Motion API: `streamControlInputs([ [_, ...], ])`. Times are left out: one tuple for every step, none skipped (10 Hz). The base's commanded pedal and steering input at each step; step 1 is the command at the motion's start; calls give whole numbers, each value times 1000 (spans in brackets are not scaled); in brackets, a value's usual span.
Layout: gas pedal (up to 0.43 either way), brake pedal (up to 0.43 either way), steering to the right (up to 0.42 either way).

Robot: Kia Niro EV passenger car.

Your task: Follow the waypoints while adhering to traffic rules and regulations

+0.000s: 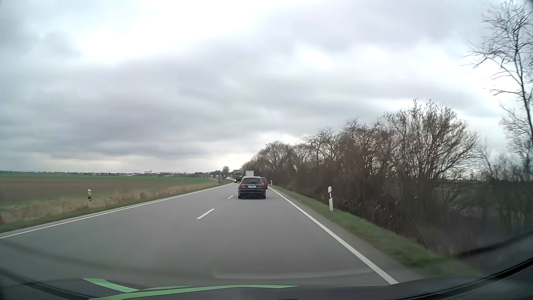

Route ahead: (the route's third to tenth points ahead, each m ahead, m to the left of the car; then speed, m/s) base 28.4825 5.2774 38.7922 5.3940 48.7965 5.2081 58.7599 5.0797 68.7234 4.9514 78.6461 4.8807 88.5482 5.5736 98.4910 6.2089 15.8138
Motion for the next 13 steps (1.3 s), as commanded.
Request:
streamControlInputs([
  [169,0,-2],
  [169,0,-2],
  [169,0,-2],
  [169,0,-3],
  [169,0,-3],
  [169,0,-3],
  [169,0,-3],
  [169,0,-3],
  [177,0,-2],
  [177,0,-2],
  [177,0,-2],
  [177,0,-3],
  [177,0,-2],
])
